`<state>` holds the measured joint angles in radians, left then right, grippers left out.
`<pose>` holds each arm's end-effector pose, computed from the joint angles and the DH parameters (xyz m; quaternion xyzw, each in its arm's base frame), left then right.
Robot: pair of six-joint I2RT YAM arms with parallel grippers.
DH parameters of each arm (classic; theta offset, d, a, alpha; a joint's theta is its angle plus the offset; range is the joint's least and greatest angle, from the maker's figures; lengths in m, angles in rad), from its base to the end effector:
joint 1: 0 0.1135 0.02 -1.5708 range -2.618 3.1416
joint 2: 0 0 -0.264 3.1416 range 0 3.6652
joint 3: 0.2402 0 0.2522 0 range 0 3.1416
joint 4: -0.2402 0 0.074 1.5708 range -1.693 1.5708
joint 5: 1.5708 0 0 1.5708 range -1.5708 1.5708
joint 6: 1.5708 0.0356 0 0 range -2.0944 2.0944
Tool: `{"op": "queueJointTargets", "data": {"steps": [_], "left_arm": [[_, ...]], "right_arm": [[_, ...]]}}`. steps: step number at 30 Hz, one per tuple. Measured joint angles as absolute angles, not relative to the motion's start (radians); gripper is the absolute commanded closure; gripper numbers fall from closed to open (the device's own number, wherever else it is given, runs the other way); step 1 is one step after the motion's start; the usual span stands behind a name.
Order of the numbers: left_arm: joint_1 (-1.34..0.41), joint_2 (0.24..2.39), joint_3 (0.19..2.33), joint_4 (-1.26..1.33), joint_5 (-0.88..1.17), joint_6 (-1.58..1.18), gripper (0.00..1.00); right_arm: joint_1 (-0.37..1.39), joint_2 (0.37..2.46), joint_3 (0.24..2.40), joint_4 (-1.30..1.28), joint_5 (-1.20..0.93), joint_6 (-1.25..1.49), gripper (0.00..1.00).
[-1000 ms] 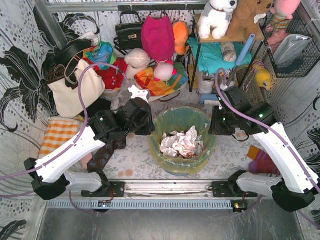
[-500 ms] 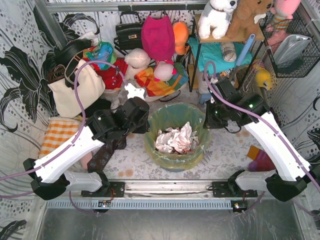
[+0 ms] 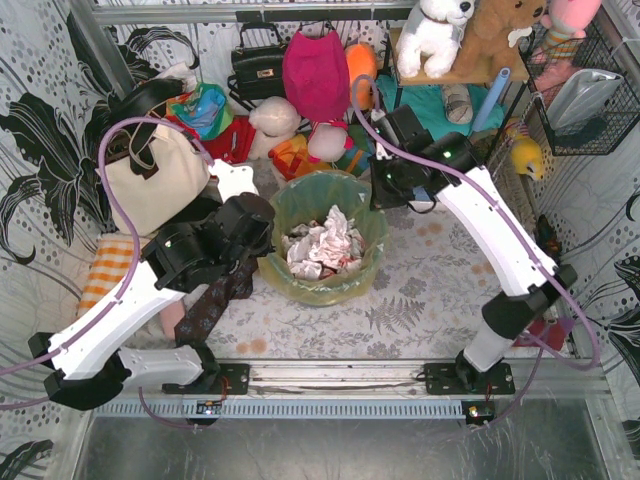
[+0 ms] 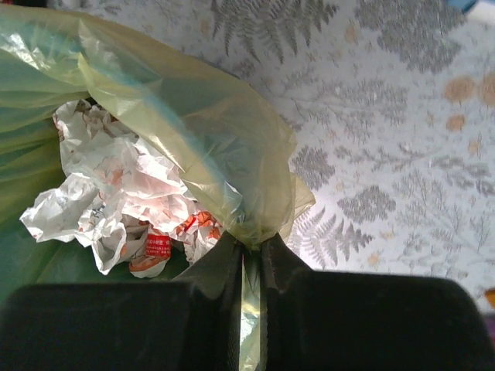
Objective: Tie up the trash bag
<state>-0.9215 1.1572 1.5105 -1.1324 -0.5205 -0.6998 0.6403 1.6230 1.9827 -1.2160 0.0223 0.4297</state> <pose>0.1336 -0.1467 0.4226 0.0000 0.8971 -0.1065 0.4288 0.2521 0.1868 0.4367 -0.0946 0.9320 0.1693 0.3061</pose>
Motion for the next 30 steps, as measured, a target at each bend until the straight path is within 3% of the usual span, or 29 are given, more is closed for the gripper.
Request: {"op": "queueJointTargets", "data": {"steps": [6,13,22,30], "left_arm": [[-0.913,1.127,1.473,-1.13,-0.573,-0.725,1.0],[-0.897,1.119,1.406,-1.095,-0.585,-0.742,0.97],[-0.888,1.115,1.379,-1.049,-0.514,-0.736,0.59],[-0.867,1.095,1.404,-1.016,-0.411,-0.712,0.45]], "right_arm": [[0.641,1.8,2.18,-1.244,0.013,0.358,1.0],[0.641,1.888,2.255,-1.283,0.01,0.322,0.98],[0.637,1.9,2.276,-1.275,0.059,0.347,0.58],[0.638,1.91,2.383,-1.264,0.099,0.377,0.39]]}}
